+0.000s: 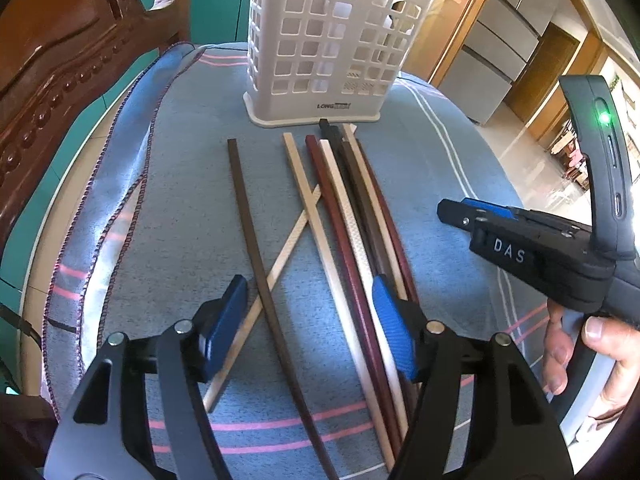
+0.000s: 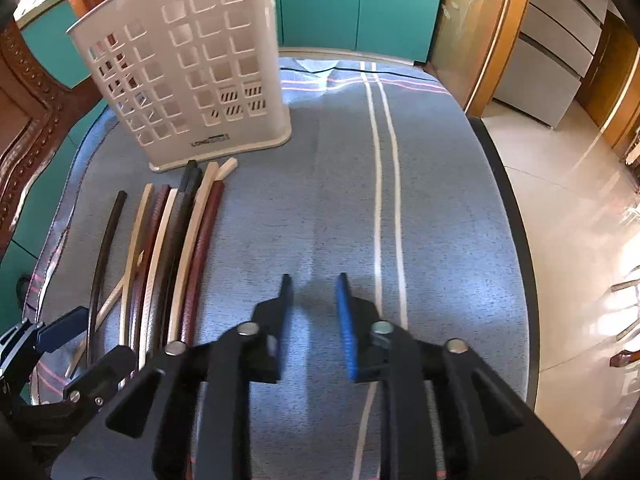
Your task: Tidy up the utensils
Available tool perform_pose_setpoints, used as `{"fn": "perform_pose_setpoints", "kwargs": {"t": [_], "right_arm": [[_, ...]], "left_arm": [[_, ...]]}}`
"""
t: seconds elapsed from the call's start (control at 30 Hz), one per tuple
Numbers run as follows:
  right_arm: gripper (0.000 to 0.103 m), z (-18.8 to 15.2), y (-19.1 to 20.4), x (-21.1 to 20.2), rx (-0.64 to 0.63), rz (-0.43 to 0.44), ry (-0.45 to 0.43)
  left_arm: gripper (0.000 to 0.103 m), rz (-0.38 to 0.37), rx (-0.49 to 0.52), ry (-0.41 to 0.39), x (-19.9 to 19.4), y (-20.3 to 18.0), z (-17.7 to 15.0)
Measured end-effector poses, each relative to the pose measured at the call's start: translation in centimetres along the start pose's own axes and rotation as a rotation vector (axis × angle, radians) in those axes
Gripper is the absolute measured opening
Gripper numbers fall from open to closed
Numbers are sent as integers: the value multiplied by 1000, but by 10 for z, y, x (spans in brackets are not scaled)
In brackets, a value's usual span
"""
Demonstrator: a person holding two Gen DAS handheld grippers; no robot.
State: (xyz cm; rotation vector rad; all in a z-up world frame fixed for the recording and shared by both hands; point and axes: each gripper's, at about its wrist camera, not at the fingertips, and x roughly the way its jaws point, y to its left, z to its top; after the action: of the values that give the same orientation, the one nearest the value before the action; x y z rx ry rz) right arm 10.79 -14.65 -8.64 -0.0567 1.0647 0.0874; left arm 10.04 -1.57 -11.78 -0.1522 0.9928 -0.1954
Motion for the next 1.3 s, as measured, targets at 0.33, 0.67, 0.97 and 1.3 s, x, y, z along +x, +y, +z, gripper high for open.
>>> {"fn": "perform_pose_setpoints", "kwargs": {"t": [0.33,0.67,0.97,1.3], "right_arm": [[8,8,-9,9,-28,10,-2],[1,17,-12,12,-29,67,-15],[1,25,-25,-10,10,126,-51],[4,31,-28,-10,25,159,-36]], "left_arm": [[28,26,-28,-4,-2,17,5],[11,-18,-39,-9,-17,24,0],[11,-73,-84,-37,-32,35,3],[26,16,64,34,0,16,68]]}}
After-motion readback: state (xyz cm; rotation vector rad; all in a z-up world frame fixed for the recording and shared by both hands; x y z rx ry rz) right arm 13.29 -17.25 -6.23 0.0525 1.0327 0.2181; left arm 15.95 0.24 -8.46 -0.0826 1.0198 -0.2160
